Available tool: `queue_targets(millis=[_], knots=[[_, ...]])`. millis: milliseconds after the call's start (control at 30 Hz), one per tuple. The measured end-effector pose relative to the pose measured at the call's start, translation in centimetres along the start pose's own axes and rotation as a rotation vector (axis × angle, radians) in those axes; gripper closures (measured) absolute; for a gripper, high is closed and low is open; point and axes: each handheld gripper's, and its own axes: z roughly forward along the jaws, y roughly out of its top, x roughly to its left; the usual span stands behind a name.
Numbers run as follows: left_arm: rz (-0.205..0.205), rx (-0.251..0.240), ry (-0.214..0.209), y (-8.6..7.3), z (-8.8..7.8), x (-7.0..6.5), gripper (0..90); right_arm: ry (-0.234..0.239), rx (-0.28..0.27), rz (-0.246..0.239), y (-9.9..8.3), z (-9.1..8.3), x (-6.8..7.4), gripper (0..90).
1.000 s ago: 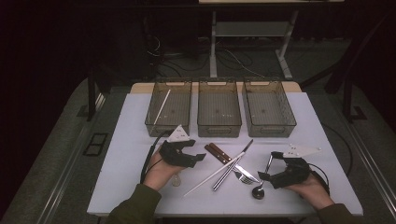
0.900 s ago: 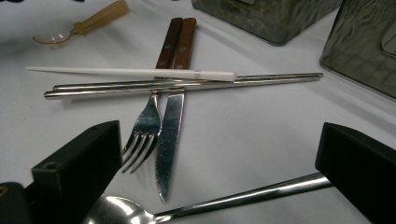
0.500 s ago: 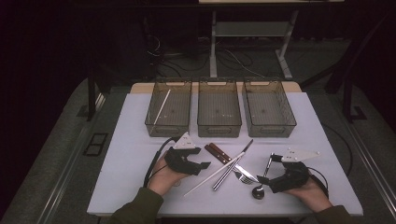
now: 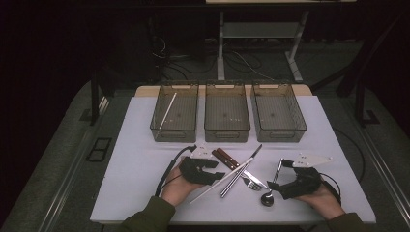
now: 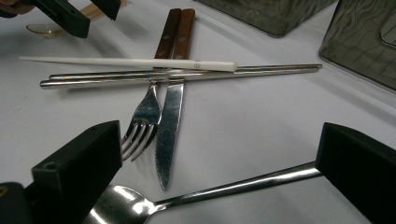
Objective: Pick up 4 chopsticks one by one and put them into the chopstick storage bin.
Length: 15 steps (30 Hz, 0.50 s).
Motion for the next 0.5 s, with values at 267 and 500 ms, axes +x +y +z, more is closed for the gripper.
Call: queue_targets(millis=[267, 500], knots=[[0.015, 0.017, 0.006, 0.0, 1.1, -0.5, 61.2, -0.004, 0.000, -0.003, 0.0, 0.0, -0.1, 0.5], [0.009, 0.039, 0.004, -0.1, 2.0, -0.7, 67.8, -0.006, -0.001, -0.003, 0.0, -0.1, -0.1, 0.5]])
